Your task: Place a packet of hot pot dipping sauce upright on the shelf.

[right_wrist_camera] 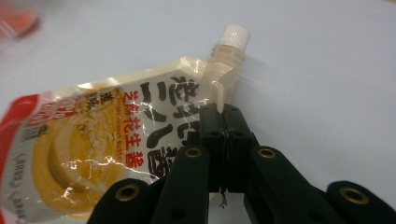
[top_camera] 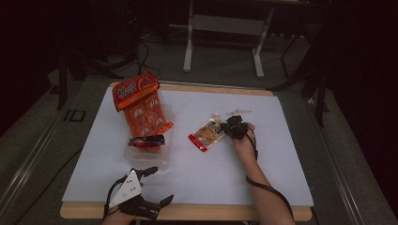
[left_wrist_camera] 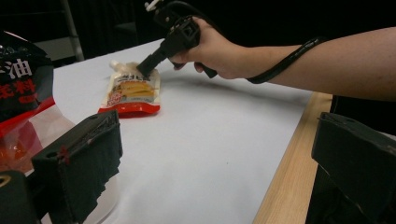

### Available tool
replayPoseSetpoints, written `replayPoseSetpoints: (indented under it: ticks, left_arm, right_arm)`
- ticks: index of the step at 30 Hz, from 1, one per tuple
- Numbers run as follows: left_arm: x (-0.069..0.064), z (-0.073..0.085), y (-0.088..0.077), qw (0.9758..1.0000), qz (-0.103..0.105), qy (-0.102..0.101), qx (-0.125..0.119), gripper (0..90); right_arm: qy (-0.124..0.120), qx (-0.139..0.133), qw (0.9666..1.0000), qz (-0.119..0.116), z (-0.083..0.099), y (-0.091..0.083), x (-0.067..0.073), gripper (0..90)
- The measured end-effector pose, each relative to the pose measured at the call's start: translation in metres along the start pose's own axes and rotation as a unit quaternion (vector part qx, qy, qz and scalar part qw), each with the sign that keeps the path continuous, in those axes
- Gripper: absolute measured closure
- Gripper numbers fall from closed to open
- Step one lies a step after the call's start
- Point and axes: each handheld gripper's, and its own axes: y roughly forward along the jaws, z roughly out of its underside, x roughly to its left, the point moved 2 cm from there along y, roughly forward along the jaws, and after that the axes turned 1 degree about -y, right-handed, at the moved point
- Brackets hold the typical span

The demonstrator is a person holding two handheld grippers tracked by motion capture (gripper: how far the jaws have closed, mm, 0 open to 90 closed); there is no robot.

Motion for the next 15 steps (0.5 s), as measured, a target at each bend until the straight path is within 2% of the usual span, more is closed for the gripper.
replayPoseSetpoints:
  ticks: [9,15]
  left_arm:
    - [0.003,0.000,0.001,1.0000,0.000,-0.009,0.000,2.3]
    - [0.005,0.001,0.000,0.9998,-0.003,-0.018,-0.006,2.3]
  right_arm:
    - [0.001,-0.027,0.9995,-0.017,-0.006,-0.019,0.003,89.4]
    - [-0.011,-0.052,0.9981,-0.030,-0.018,-0.035,0.013,89.5]
